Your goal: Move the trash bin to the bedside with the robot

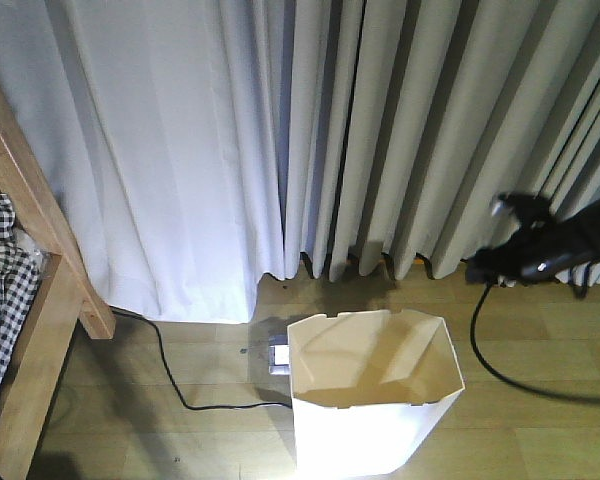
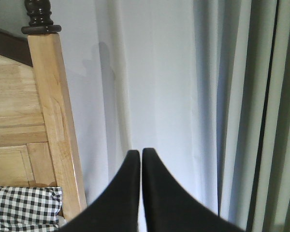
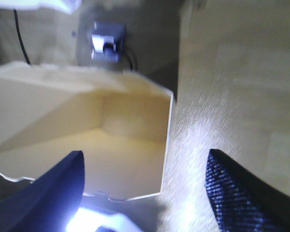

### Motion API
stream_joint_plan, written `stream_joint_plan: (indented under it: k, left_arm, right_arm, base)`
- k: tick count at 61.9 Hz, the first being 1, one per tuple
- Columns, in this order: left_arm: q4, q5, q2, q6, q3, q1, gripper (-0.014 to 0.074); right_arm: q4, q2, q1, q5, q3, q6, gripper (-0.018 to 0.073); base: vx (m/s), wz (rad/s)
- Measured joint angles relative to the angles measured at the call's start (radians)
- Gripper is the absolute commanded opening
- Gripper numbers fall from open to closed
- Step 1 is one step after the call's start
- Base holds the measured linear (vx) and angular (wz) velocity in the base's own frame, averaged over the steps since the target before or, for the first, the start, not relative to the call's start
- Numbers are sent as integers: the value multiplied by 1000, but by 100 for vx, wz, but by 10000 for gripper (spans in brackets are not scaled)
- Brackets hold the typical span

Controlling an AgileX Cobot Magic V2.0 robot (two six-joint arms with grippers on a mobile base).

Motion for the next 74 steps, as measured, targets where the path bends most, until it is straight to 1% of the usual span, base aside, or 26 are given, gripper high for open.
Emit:
stream_joint_plan:
  k: [20, 33, 43, 51, 64, 69, 74]
  left_arm:
    - [0, 0, 0, 0, 0, 0, -6]
    - [0, 0, 0, 0, 0, 0, -6]
    - [0, 0, 0, 0, 0, 0, -6]
    - [0, 0, 0, 0, 0, 0, -6]
    - [0, 0, 0, 0, 0, 0, -6]
    - [0, 0, 0, 0, 0, 0, -6]
    - [0, 0, 0, 0, 0, 0, -6]
  right_arm:
    - [0, -549, 0, 18, 168, -5, 510]
    - [0, -895, 0, 22, 272, 38, 510]
    - [0, -1133, 0, 33, 370, 119, 510]
    - [-4, -1292, 0, 25, 449, 168, 510]
    - [-6, -1481, 0, -7, 580, 192, 509]
    - [-6, -1531, 0, -36, 644, 202, 509]
    - [-5, -1578, 4, -93, 715, 225, 509]
  base:
    - [0, 0]
    - [0, 0]
    - [0, 0]
    - [0, 0]
    - [0, 1]
    - [0, 1]
    - [0, 1]
